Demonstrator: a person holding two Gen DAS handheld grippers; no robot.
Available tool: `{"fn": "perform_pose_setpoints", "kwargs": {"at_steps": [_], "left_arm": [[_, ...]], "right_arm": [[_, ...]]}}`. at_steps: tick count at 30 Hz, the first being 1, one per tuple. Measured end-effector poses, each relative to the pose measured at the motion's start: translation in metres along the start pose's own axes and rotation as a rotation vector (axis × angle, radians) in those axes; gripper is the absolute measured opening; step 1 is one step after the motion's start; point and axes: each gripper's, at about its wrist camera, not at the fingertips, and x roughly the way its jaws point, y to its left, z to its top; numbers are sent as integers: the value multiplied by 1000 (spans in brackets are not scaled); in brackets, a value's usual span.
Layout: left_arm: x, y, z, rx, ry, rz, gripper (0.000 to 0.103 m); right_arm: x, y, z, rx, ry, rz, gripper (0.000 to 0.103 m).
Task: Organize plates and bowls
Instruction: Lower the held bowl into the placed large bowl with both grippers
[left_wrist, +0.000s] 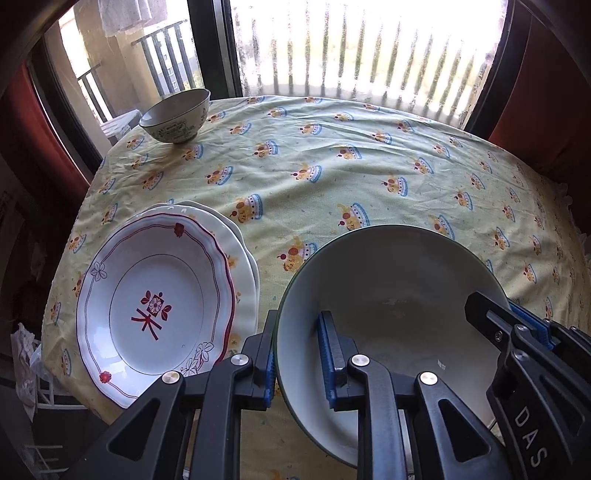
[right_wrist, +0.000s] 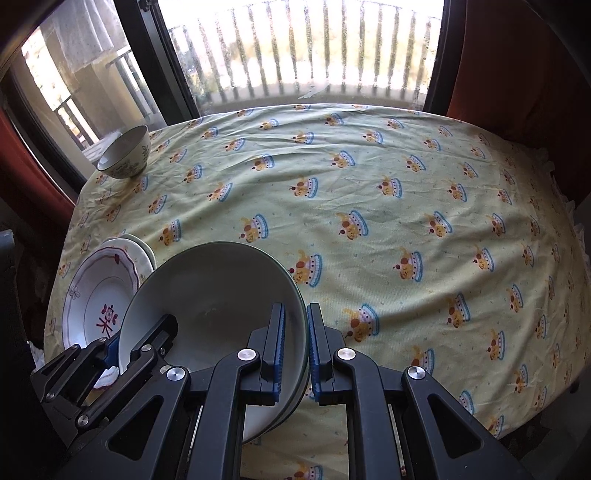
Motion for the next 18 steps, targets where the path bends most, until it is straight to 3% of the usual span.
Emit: {"fn": "perform_pose_setpoints", "kwargs": {"at_steps": [9, 18], "left_arm": [[17, 0, -6, 10, 59, 1, 19], [20, -4, -12, 57, 42, 4, 20]], "right_arm": [[15, 4, -8, -7, 35, -21, 15], [17, 6, -14, -34, 8, -59, 14]]}}
